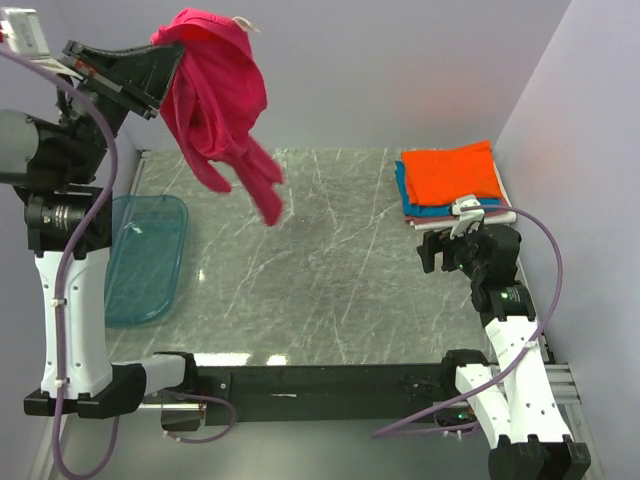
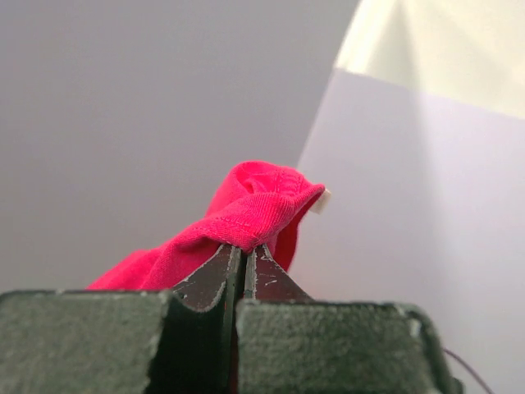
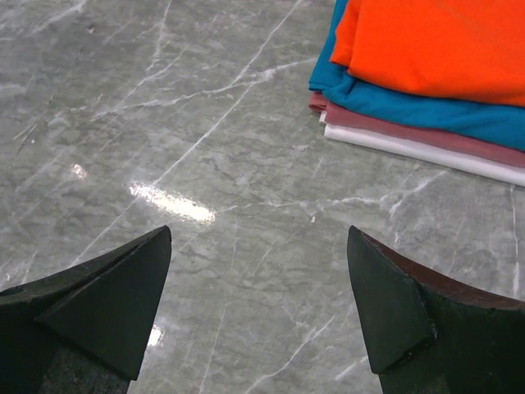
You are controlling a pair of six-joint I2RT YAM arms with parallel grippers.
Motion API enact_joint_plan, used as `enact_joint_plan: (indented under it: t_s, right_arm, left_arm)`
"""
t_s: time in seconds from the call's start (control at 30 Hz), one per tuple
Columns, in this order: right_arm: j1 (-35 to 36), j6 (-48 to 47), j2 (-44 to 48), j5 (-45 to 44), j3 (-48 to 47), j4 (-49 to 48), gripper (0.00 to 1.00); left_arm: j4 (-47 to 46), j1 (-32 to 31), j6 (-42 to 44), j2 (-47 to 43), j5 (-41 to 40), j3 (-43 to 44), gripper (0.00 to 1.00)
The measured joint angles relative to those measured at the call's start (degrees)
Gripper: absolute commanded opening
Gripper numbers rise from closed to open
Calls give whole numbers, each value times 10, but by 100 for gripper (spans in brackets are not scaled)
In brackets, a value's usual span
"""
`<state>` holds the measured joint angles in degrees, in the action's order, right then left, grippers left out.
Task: Fold and stack the t-shirts
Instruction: Move the tshirt to the center of the board, then flatten the tshirt out
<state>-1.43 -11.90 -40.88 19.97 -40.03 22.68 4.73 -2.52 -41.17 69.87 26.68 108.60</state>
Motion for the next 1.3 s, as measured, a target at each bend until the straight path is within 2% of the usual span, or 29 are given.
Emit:
enact_joint_plan:
  t_s: [0.17, 0.3, 0.5, 0.67, 0.77, 0.87, 0.9, 1.0, 1.17, 1.23, 1.3]
  right_arm:
    - [0, 0, -3, -3, 0, 0, 93]
    - [-1, 0, -3, -5, 0, 0, 93]
    - [-3, -1, -4, -5, 0, 0, 93]
    - [-3, -2, -4, -6, 0, 0, 93]
    - [-3, -2, -5, -6, 0, 0, 93]
    - [-4, -3, -6, -6, 0, 0, 93]
    - [-4, -4, -8, -6, 0, 0, 93]
    - [-4, -5, -13, -6, 0, 0, 93]
    - [-4, -12, -23, 3, 0, 1, 92]
    - [-4, -18, -28, 19, 0, 2, 91]
    - [-5, -31, -34, 51, 0, 9, 87]
  left_arm:
    - [-60, -37, -35, 9, 25, 28, 1]
    - [-93, -75, -51, 4, 45, -10, 1]
    - [-109, -167, -39, -6, 74, -144, 1]
    - [-82, -254, 21, -26, 84, -323, 3]
    - [-51, -289, 74, -47, 55, -435, 12]
    - [-13, -304, 117, -77, 10, -534, 35]
    - [-3, -305, 126, -85, -12, -558, 47]
    - [26, -305, 147, -90, -89, -586, 61]
    - [74, -305, 179, -80, -240, -586, 71]
    - [89, -304, 197, -80, -272, -584, 79]
    - [100, -304, 225, -85, -284, -580, 81]
